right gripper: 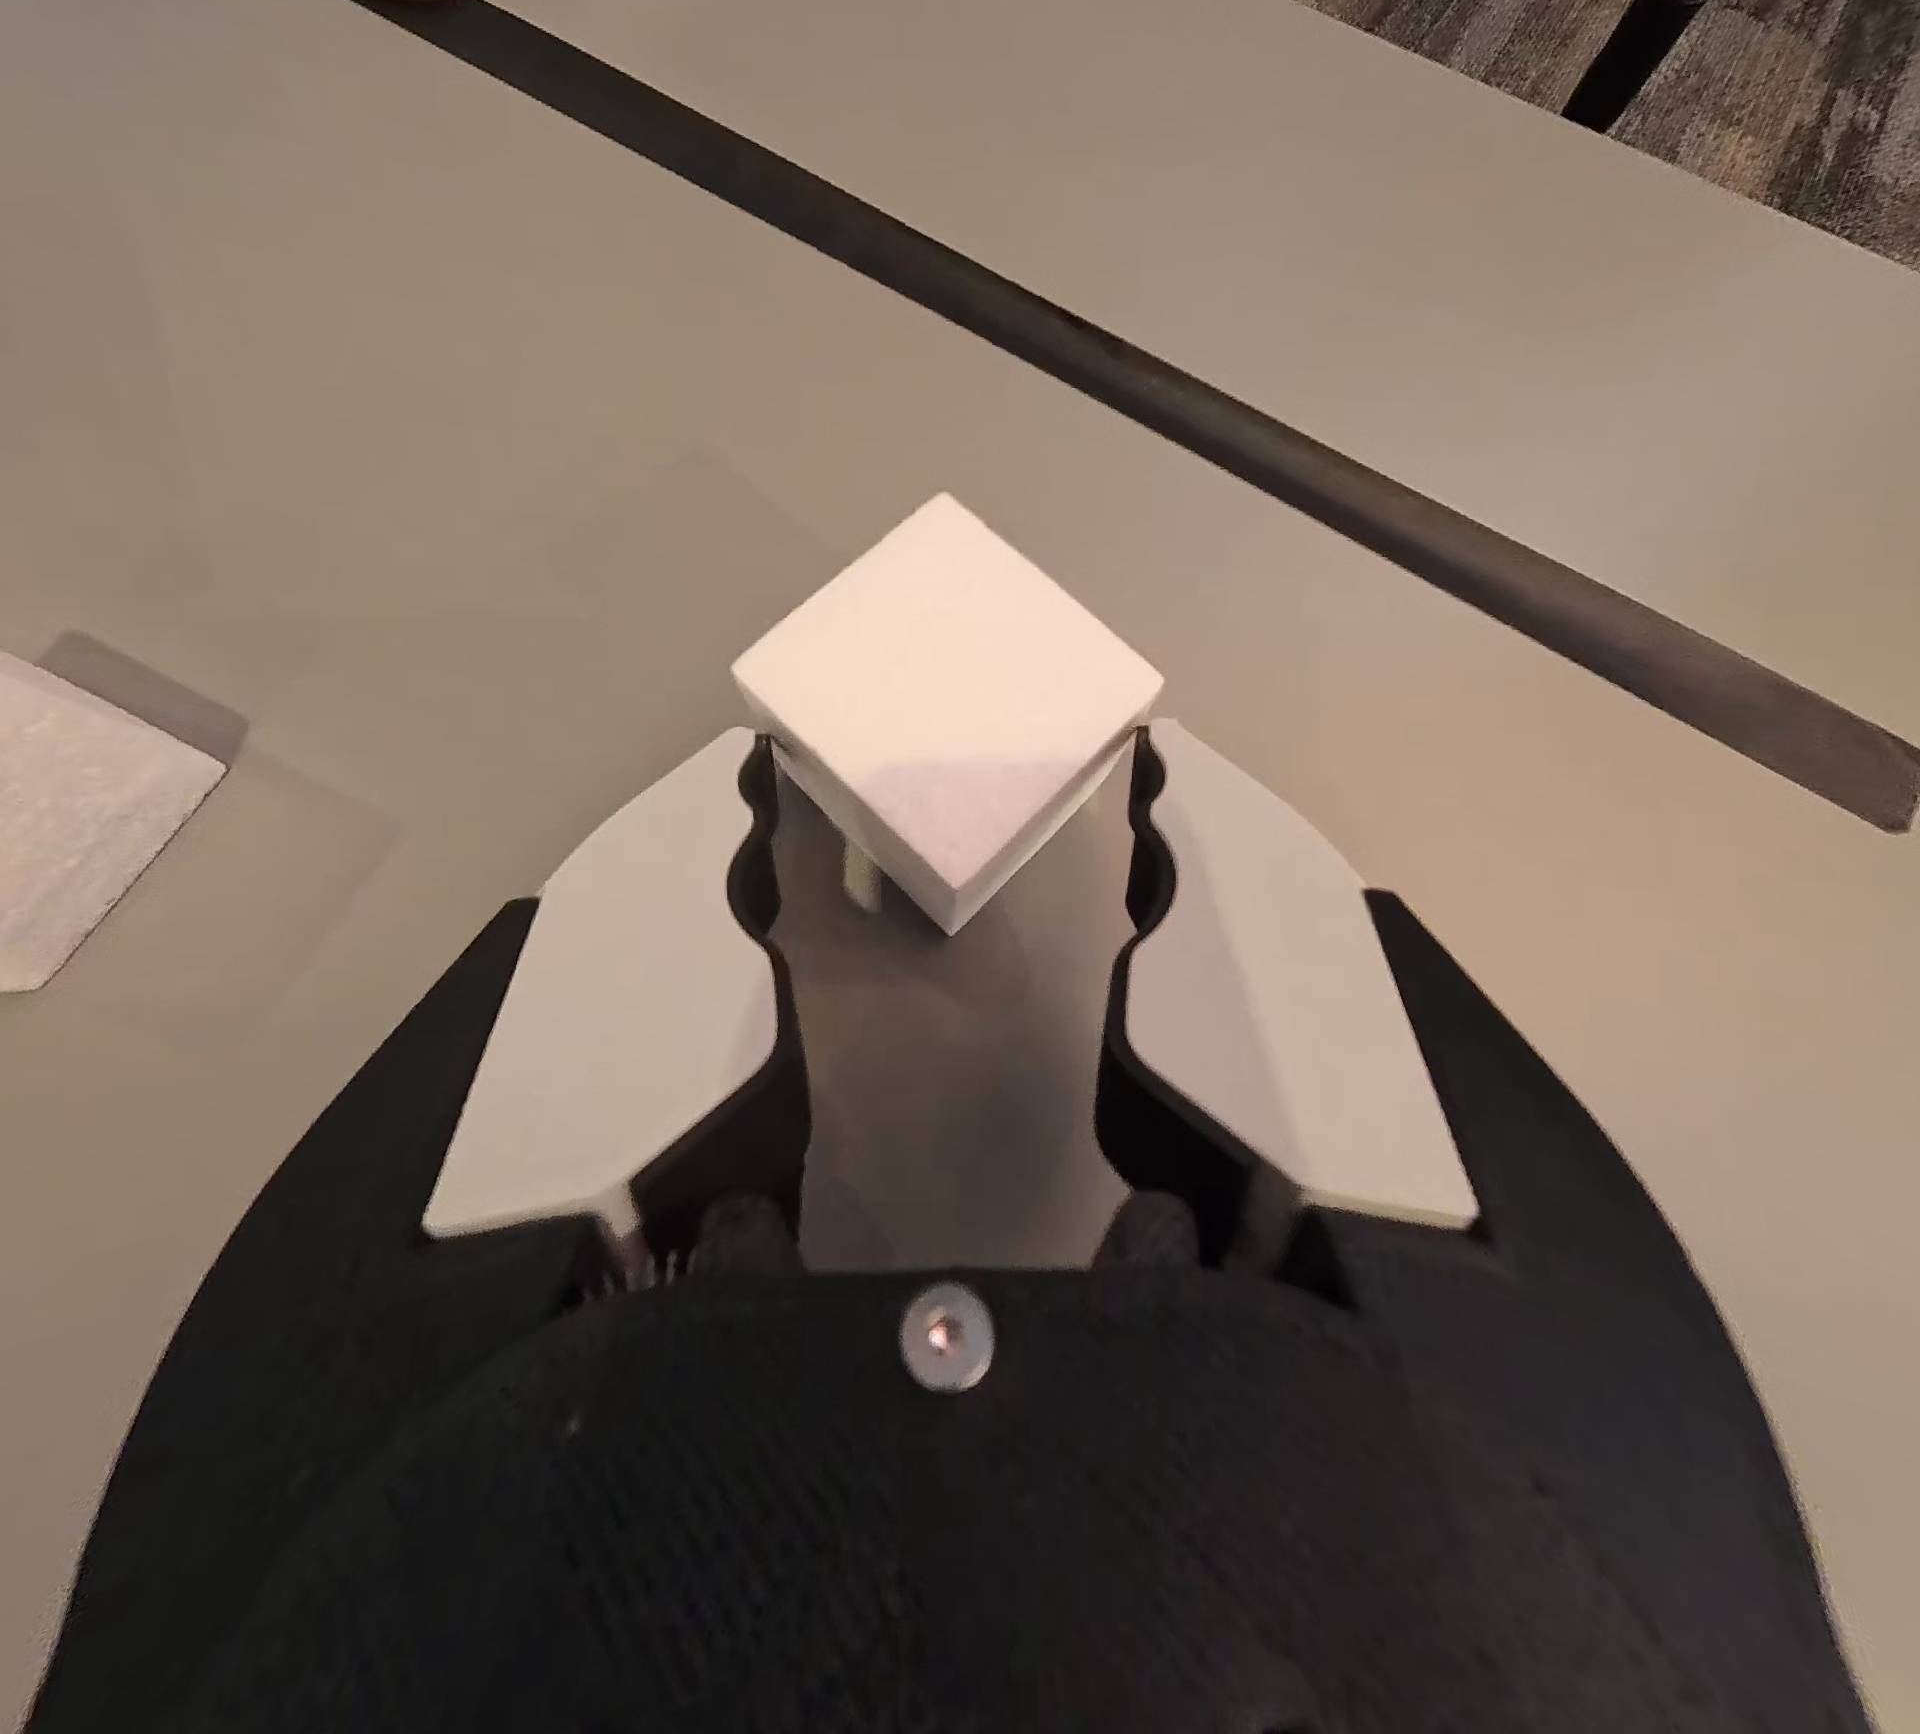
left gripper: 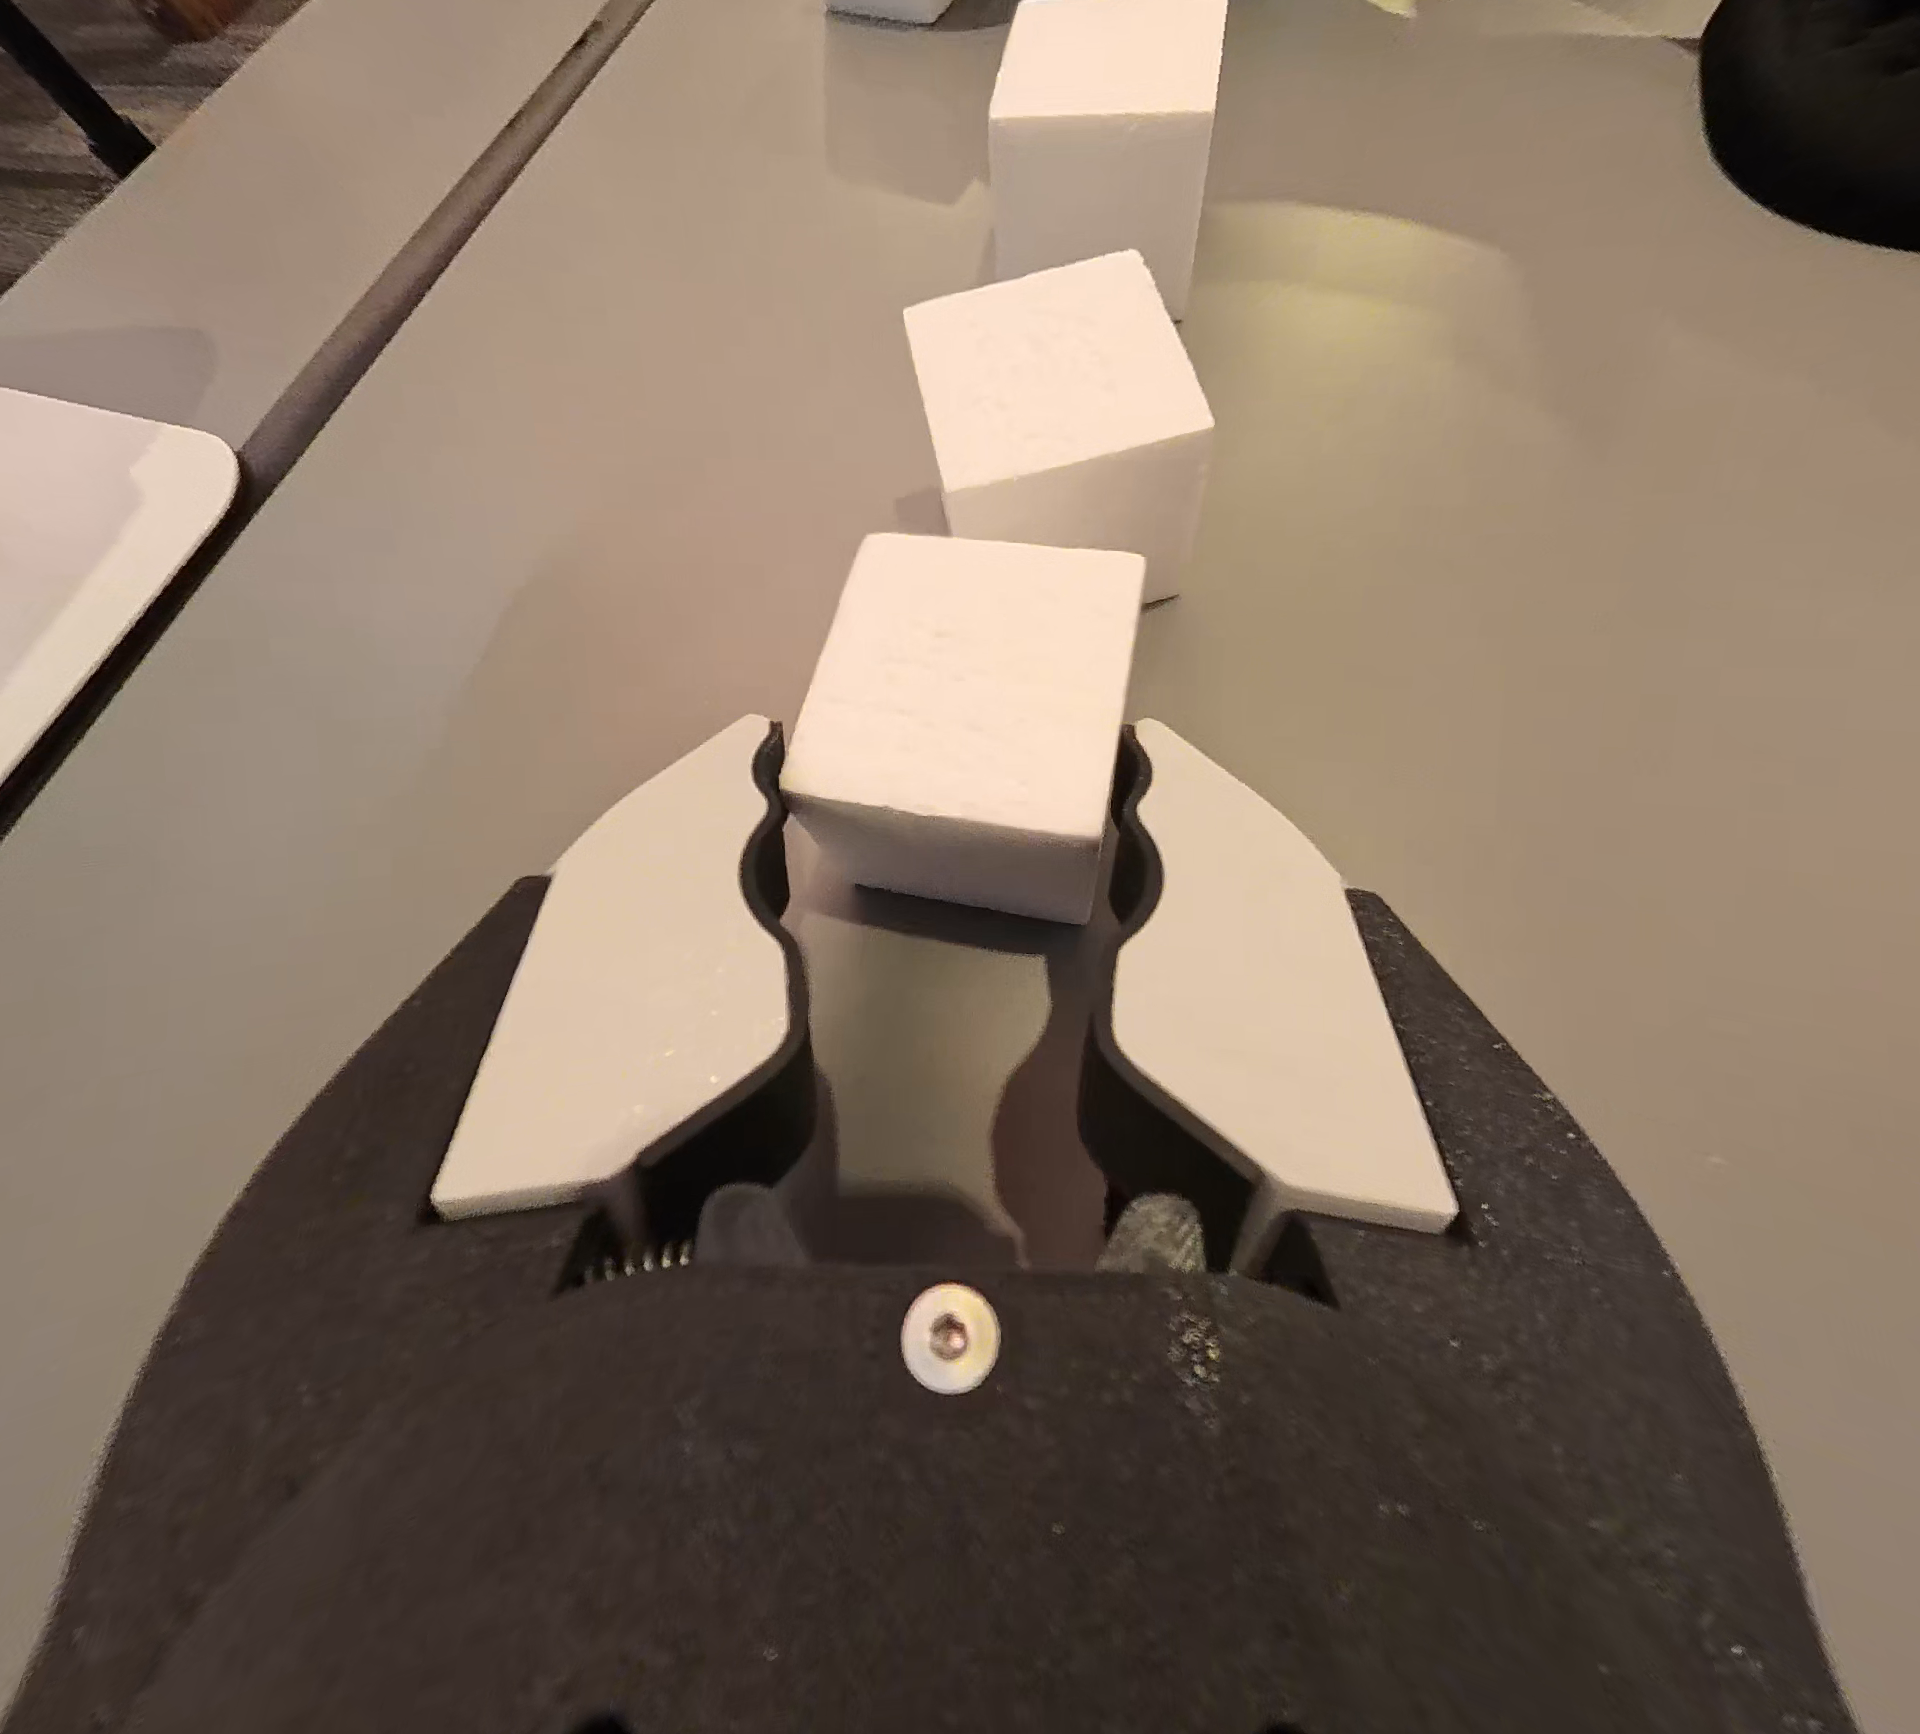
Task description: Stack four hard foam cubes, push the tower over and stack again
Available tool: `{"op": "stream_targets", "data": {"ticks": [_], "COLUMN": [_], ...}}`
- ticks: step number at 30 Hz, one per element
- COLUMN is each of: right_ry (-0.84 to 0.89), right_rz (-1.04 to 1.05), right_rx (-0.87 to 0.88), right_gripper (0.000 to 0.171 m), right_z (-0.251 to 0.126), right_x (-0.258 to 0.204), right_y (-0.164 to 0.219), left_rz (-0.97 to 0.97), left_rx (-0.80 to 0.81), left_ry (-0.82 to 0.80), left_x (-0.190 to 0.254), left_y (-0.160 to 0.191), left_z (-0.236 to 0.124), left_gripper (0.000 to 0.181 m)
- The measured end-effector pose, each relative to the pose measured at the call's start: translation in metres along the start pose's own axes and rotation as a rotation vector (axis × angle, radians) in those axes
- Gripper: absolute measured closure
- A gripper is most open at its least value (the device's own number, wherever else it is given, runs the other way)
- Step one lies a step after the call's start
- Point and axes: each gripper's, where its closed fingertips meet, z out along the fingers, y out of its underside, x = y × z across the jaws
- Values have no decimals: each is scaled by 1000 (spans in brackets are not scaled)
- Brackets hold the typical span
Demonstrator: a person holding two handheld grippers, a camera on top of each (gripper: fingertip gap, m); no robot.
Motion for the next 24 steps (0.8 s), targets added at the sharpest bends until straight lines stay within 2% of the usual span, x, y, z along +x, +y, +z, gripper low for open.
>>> {"op": "stream_targets", "data": {"ticks": [6,9,14,18,21,24], "right_ry": [-41,-137,-334,-466,-605,-628], "right_rz": [16,17,-50,-123,-175,-267], "right_rx": [38,116,247,285,287,220], "right_gripper": [105,105,105,105,106,105], "right_z": [-4,-20,-59,-80,-75,-57], "right_x": [-7,-28,-98,-166,-218,-254], "right_y": [-10,-34,-98,-132,-134,-112], "left_rz": [-20,-41,-25,-53,-74,-117], "left_rx": [16,44,22,85,116,170], "left_ry": [-45,-117,-314,-378,-419,-396], "left_x": [-8,-21,-54,-65,-73,-72], "left_y": [-5,-17,-31,-47,-54,-62], "left_z": [-14,-34,-80,-114,-133,-142], "left_gripper": [121,121,121,121,121,121]}}
